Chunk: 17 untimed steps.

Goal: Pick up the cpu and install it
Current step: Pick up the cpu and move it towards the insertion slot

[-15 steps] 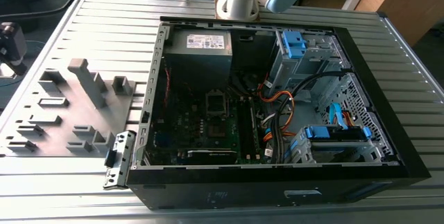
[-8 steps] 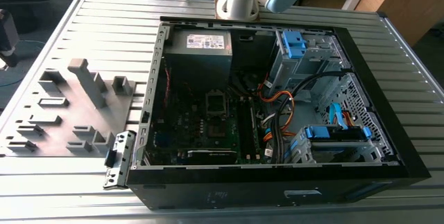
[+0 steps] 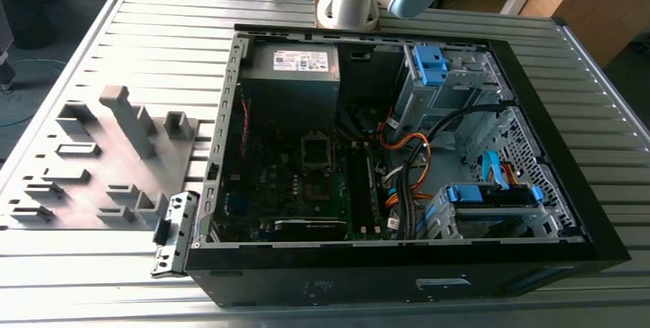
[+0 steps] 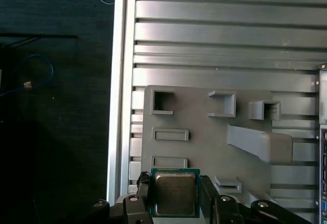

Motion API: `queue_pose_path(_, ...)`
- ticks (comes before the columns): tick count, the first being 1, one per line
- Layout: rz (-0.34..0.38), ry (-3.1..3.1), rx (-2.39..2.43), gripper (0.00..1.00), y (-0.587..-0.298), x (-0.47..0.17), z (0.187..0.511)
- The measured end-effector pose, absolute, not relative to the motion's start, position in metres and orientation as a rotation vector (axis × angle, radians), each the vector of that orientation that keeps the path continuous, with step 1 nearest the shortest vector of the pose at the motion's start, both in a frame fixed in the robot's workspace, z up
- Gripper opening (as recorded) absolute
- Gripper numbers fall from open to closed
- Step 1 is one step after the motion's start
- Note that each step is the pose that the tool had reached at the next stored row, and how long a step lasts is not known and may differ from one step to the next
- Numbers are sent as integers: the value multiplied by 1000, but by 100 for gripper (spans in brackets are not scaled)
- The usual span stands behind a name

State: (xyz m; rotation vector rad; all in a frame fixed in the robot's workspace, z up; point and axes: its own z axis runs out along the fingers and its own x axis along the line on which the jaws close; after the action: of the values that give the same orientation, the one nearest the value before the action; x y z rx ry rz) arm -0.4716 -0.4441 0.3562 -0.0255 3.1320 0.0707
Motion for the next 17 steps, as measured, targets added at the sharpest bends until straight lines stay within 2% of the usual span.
queue_pose_path(17,71,3132,-26,47,-444,-456,356)
